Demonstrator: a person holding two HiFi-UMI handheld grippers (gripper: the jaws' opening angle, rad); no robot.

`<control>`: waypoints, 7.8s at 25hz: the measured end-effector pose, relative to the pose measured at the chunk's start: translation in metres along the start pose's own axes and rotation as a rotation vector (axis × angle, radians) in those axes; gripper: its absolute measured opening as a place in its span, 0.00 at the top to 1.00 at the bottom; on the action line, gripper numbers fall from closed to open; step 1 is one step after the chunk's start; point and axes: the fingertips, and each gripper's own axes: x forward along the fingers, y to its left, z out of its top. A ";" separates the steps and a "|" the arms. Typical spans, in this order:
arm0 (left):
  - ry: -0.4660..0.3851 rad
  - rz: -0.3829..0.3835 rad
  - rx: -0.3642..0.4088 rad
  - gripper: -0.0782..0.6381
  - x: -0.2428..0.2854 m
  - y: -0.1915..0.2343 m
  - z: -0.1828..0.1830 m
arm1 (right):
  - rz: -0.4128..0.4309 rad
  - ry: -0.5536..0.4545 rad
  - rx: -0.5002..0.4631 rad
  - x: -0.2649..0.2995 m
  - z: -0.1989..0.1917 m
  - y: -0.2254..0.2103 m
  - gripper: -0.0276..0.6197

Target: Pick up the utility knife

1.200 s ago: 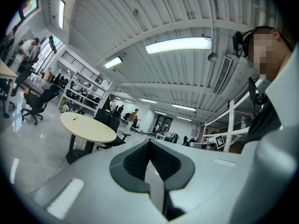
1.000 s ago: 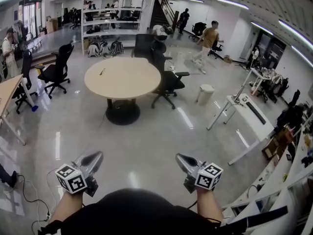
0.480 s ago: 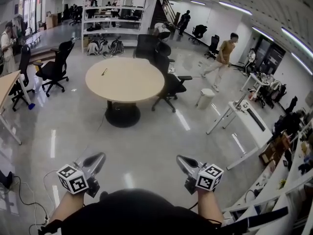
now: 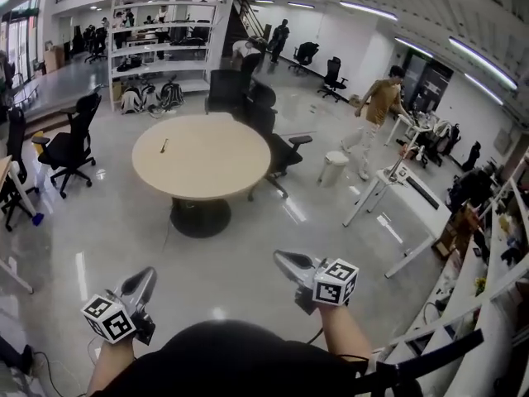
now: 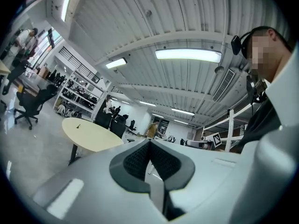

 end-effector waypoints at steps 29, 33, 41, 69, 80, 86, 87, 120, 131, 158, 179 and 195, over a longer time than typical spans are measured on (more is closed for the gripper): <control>-0.036 0.157 0.007 0.90 0.143 0.116 0.039 | 0.164 0.013 0.018 0.155 0.045 -0.178 0.94; -0.044 0.176 0.016 0.90 0.194 0.106 0.038 | 0.200 0.007 0.008 0.153 0.063 -0.229 0.94; 0.008 0.203 0.028 0.90 0.279 0.092 0.018 | 0.208 0.000 0.049 0.130 0.058 -0.321 0.94; 0.092 -0.069 -0.022 0.90 0.408 0.362 0.134 | -0.085 -0.031 0.024 0.350 0.131 -0.391 0.94; 0.145 -0.108 -0.047 0.90 0.450 0.440 0.145 | -0.139 -0.014 0.076 0.419 0.130 -0.427 0.94; 0.169 -0.054 -0.039 0.90 0.497 0.450 0.144 | -0.088 -0.014 0.103 0.440 0.128 -0.481 0.94; 0.164 -0.044 -0.032 0.90 0.509 0.453 0.143 | -0.069 -0.009 0.099 0.446 0.128 -0.496 0.94; 0.369 0.294 -0.086 0.90 0.661 0.696 0.104 | -0.036 0.107 0.114 0.581 0.143 -0.688 0.94; 0.632 0.500 -0.093 0.72 0.692 0.793 0.036 | 0.013 0.159 0.160 0.655 0.116 -0.774 0.94; 0.992 0.775 -0.057 0.55 0.703 0.924 -0.060 | 0.179 0.213 0.193 0.835 0.019 -0.926 0.94; 0.948 0.635 -0.057 0.73 0.727 0.902 -0.068 | 0.123 0.180 0.192 0.800 0.029 -0.918 0.94; 0.696 0.560 -0.021 0.73 0.701 0.842 0.051 | 0.059 0.137 0.134 0.752 0.110 -0.829 0.94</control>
